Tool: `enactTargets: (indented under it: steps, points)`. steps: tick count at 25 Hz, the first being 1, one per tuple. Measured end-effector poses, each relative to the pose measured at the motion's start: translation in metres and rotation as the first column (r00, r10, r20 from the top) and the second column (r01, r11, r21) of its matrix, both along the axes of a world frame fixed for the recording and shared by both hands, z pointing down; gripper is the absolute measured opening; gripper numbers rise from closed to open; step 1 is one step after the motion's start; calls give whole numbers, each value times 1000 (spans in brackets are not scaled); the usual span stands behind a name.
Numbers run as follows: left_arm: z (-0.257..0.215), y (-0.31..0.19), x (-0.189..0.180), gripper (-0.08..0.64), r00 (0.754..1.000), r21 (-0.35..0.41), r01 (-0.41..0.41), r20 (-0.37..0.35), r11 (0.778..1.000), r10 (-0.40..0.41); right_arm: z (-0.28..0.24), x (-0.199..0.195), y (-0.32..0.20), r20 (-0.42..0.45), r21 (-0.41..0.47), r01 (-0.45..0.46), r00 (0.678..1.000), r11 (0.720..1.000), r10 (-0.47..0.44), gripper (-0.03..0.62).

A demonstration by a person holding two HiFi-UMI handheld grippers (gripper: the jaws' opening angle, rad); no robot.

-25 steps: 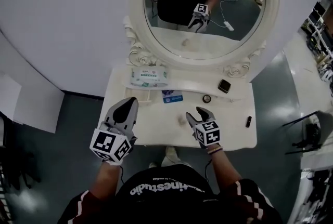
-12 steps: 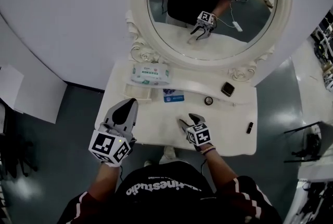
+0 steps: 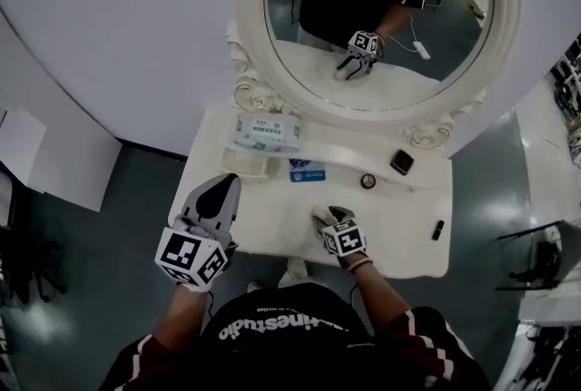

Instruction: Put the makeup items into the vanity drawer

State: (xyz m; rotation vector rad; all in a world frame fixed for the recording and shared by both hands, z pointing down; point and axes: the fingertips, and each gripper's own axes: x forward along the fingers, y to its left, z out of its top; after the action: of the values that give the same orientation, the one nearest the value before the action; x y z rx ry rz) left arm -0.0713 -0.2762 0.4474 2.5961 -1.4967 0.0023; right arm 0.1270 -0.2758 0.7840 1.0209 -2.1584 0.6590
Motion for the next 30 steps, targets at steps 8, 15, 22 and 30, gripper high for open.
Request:
enactTargets:
  steps: [8,15,22,30]
  points:
    - [0,-3,-7,6,1000,-1,3,0,1000,-3,4,-9,3,-7,-12,18,1000,1000,-18,176]
    - [-3,-3,-9,6,1000,8,2,-8,1000,-2,3,-9,4,-27,-14,33,999,999,-33,160]
    - [-9,-4,-17,6,1000,25,12,-17,1000,-12,-4,-6,-2,-43,4,11,999,1000,-11,156]
    - [-18,-3,-27,6,999,49,27,-28,998,-26,-23,-9,-11,-50,40,13,999,999,-11,158]
